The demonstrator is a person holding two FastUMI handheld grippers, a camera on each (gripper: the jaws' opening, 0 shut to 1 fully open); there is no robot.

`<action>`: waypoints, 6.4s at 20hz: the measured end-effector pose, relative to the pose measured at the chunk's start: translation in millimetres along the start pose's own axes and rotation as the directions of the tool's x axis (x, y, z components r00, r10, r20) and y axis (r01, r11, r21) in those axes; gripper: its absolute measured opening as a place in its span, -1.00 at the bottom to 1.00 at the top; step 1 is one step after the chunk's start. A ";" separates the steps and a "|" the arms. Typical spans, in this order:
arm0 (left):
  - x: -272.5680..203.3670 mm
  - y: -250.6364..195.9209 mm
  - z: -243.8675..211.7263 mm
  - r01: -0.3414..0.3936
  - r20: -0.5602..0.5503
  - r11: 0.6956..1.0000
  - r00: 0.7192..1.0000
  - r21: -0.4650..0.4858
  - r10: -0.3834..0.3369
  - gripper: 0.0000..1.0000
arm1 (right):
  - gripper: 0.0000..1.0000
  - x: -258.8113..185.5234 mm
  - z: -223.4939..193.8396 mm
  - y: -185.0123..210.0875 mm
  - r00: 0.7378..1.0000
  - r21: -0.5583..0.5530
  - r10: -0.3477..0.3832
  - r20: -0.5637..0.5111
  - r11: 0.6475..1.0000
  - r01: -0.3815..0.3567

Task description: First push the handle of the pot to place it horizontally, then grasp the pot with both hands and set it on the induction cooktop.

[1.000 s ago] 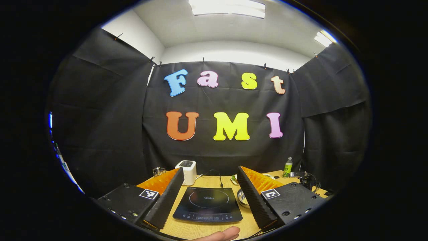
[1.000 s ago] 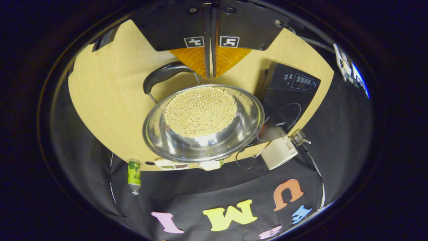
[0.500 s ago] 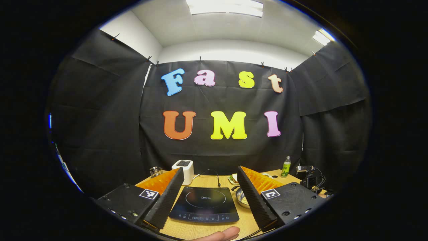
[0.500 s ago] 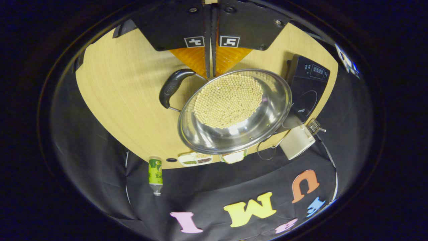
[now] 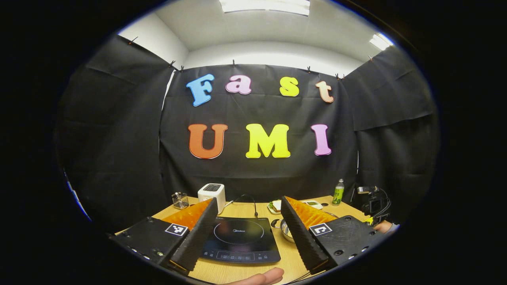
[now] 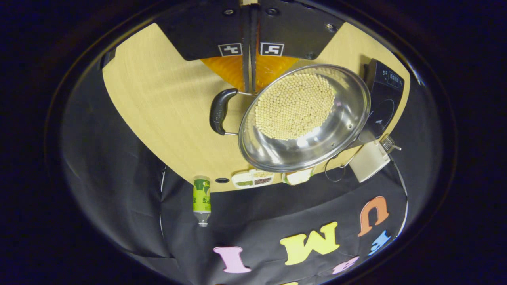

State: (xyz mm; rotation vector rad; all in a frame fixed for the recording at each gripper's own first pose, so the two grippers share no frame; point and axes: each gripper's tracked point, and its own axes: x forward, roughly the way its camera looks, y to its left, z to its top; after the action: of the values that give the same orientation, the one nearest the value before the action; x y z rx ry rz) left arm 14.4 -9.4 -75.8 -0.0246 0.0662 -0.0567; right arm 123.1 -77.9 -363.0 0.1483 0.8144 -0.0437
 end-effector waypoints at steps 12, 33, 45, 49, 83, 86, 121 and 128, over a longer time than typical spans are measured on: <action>38.0 -11.8 -32.7 0.027 -0.053 0.997 0.998 -0.071 -0.031 0.91 | -0.98 13.8 52.2 -21.1 0.987 -0.080 -0.026 0.156 0.996 0.039; 198.7 -74.6 -176.1 0.116 -0.416 0.990 0.899 -0.084 -0.141 0.92 | 0.94 -27.5 103.0 -34.9 0.973 -0.065 -0.070 0.221 0.994 0.086; 245.8 -105.0 -263.8 0.162 -0.597 0.985 0.786 -0.052 -0.161 0.91 | 0.93 28.6 62.8 -36.6 0.996 -0.001 -0.085 0.030 0.996 0.085; 253.1 -108.4 -276.8 0.172 -0.626 0.984 0.764 -0.036 -0.157 0.91 | 0.93 47.4 50.8 -39.0 0.997 0.022 -0.078 -0.017 0.997 0.078; 192.5 -104.4 -233.2 0.122 -0.596 0.985 0.785 -0.123 -0.172 0.10 | 0.27 -12.1 86.6 -20.7 0.998 -0.067 -0.028 0.062 0.997 0.032; 181.5 -78.9 -218.1 0.099 -0.579 0.988 0.802 -0.115 -0.148 0.10 | 0.29 -25.3 87.5 8.0 0.998 -0.080 -0.003 0.070 0.997 0.009; 219.7 193.2 -227.8 -0.109 -0.593 0.992 0.804 -0.071 0.046 0.10 | 0.29 66.8 80.8 289.3 0.988 -0.180 0.149 -0.032 0.972 -0.152; 224.1 197.5 -236.2 -0.109 -0.602 0.992 0.797 -0.070 0.045 0.10 | 0.27 79.6 75.2 291.2 0.988 -0.171 0.151 -0.043 0.973 -0.156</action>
State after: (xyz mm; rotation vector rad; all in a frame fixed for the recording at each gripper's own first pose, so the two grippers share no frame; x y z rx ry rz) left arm 232.9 169.5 -331.2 -0.1063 0.7130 0.0239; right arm 259.9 200.2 -336.4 0.0465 0.8301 0.1759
